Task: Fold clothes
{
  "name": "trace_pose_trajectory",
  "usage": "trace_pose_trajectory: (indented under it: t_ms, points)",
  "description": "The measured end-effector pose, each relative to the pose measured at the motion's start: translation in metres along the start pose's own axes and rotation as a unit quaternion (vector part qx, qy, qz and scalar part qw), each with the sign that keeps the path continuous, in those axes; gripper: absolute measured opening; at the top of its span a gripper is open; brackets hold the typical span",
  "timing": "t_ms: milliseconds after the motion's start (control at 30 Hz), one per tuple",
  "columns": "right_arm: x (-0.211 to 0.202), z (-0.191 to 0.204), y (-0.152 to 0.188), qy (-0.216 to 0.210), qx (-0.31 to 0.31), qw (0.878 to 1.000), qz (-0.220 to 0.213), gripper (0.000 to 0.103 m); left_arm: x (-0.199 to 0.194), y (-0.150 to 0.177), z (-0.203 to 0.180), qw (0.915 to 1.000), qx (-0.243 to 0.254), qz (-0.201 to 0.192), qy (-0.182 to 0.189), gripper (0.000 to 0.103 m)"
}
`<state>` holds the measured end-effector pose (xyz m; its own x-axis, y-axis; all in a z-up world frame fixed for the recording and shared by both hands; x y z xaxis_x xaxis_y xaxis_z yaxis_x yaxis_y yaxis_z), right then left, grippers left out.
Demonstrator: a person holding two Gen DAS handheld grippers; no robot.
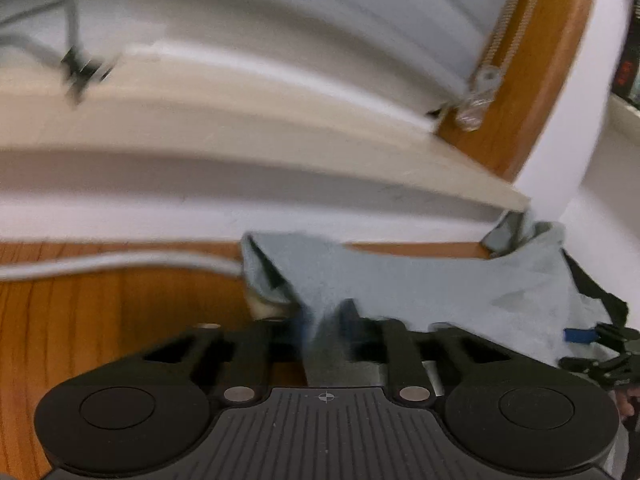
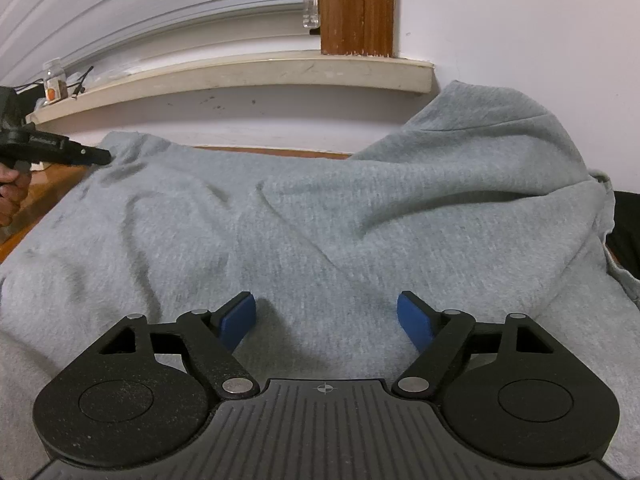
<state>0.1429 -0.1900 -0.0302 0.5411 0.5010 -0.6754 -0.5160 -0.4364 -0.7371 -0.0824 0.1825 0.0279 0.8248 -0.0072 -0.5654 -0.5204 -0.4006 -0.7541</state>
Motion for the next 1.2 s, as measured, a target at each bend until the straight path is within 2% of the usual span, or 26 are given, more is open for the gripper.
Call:
trace_pose_trajectory:
  t_ms: [33,133,167,233,300,367,400,467,567,633,833,900,933,967,1000,1100,1200]
  points:
    - [0.0,0.0,0.0,-0.001,0.0,1.0,0.0,0.079,-0.001,-0.002,-0.007,0.9999,0.009,-0.005,0.009,0.012]
    - [0.0,0.001,0.0,0.0,0.0,1.0,0.0,0.079,-0.013,-0.007,-0.066,0.9939,0.103,-0.022,0.032,0.011]
    - [0.0,0.001,0.0,0.0,0.001,1.0,0.0,0.079,-0.013,-0.005,-0.082,0.9906,0.132,-0.016,0.03,0.015]
    - [0.0,0.002,0.0,0.001,0.001,1.0,0.0,0.079,0.001,0.005,-0.092,0.9855,0.168,0.025,-0.003,0.018]
    - [0.0,0.002,0.0,0.002,0.001,1.0,0.0,0.079,0.001,0.008,-0.09,0.9862,0.164,0.022,0.001,0.029]
    - [0.0,0.002,0.001,0.002,0.002,1.0,0.0,0.079,-0.01,0.011,-0.085,0.9879,0.153,0.011,0.024,0.052]
    - [0.0,0.002,0.001,0.002,0.002,1.0,0.0,0.079,-0.015,0.014,-0.081,0.9878,0.153,0.011,0.029,0.056]
    - [-0.001,0.002,0.001,0.002,0.002,1.0,0.0,0.079,-0.022,0.018,-0.074,0.9869,0.159,0.01,0.028,0.057]
    - [-0.001,0.002,0.0,0.003,0.002,1.0,0.0,0.079,-0.037,0.022,-0.055,0.9878,0.156,0.0,0.007,0.057]
    - [-0.001,0.002,0.0,0.003,0.003,1.0,0.001,0.08,-0.043,0.023,-0.045,0.9886,0.15,-0.004,0.0,0.062]
    - [-0.001,0.003,0.0,0.004,0.004,1.0,0.001,0.08,-0.012,0.026,-0.045,0.986,0.164,0.025,-0.01,0.063]
    - [-0.001,0.003,0.0,0.004,0.005,1.0,0.001,0.08,-0.002,0.028,-0.049,0.9852,0.168,0.033,-0.005,0.06]
    - [-0.001,0.003,0.0,0.005,0.005,1.0,0.001,0.08,0.0,0.029,-0.049,0.9852,0.167,0.038,-0.006,0.038]
    - [-0.001,0.003,0.0,0.004,0.005,1.0,0.001,0.08,0.0,0.029,-0.046,0.9859,0.161,0.042,-0.014,0.003]
    - [-0.001,0.004,0.0,0.005,0.005,1.0,0.001,0.08,-0.003,0.027,-0.041,0.9869,0.154,0.04,-0.026,0.002]
    - [-0.002,0.005,0.0,0.006,0.006,1.0,0.001,0.08,-0.027,0.009,-0.005,0.9929,0.102,-0.007,-0.06,0.002]
    - [-0.002,0.005,0.001,0.005,0.006,1.0,0.001,0.08,-0.031,0.008,0.031,0.9928,0.07,0.006,-0.097,0.003]
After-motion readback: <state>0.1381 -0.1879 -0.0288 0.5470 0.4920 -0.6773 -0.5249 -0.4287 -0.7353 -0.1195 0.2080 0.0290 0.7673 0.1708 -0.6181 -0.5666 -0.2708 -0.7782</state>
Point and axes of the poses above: each gripper's, at about its wrist camera, not at the fingertips, and x roughly the way its jaws point, z to its left, y to its underside, the point moved 8 cm from there along x, roughly the way its jaws point, and after that the axes turned 6 degrees about z, right-handed, at the moved point
